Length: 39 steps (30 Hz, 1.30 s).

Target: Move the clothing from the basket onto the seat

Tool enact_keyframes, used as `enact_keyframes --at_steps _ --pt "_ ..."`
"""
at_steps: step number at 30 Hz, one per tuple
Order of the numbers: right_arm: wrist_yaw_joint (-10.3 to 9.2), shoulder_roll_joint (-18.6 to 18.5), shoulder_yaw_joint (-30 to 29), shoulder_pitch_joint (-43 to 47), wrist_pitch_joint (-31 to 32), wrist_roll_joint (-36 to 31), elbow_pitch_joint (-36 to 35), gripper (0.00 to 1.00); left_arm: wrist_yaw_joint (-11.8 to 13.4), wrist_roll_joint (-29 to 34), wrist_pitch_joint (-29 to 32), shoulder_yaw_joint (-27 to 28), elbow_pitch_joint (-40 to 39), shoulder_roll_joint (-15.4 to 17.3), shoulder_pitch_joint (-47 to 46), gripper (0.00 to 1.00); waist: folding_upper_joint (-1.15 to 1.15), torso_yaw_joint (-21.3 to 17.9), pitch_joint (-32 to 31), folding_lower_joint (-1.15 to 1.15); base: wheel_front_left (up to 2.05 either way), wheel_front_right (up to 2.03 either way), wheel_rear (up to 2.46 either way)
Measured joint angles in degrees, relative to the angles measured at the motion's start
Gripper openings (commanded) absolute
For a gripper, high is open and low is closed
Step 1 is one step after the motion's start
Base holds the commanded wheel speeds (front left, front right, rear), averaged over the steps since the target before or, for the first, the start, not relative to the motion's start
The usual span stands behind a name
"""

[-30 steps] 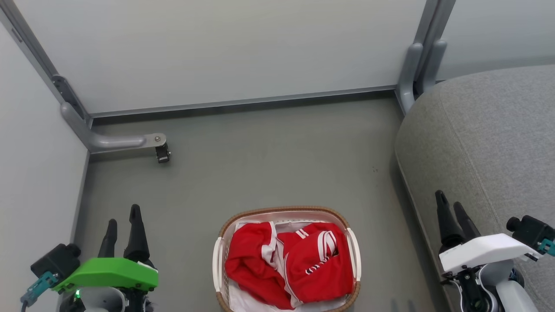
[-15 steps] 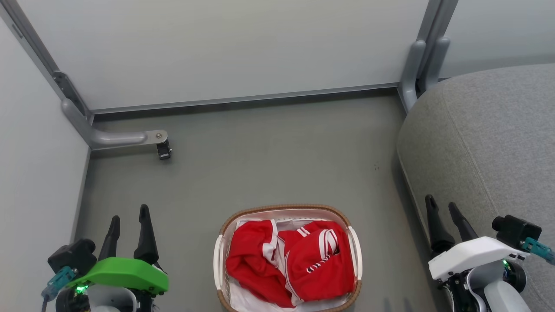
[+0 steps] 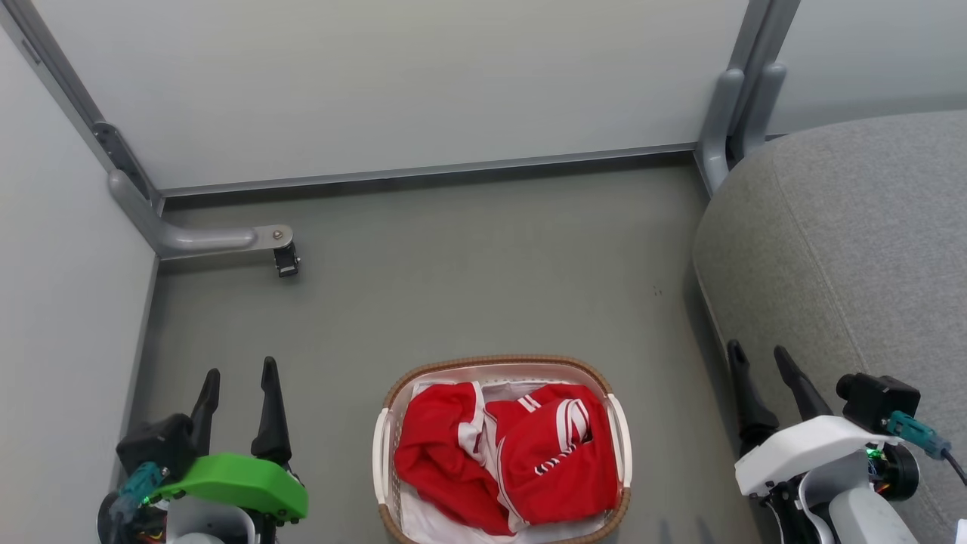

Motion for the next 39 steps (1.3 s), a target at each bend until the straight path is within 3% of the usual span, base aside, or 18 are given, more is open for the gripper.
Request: enact_keyframes --at_steps 28,39 --pt "0.01 0.18 1.82 0.08 -3.43 -12.81 4.34 1.00 0.32 13.06 -3.52 -0.32 0.75 -1.25 2.52 1.00 0.00 -0.06 -0.14 0.00 0.00 0.00 0.00" --pt "0.02 0.35 1.87 -2.18 -4.68 -16.81 2.93 1.00 -2.29 16.81 -4.75 0.14 2.78 -2.24 2.22 1.00 0.00 -0.38 2.60 0.00 0.00 0.00 0.00"
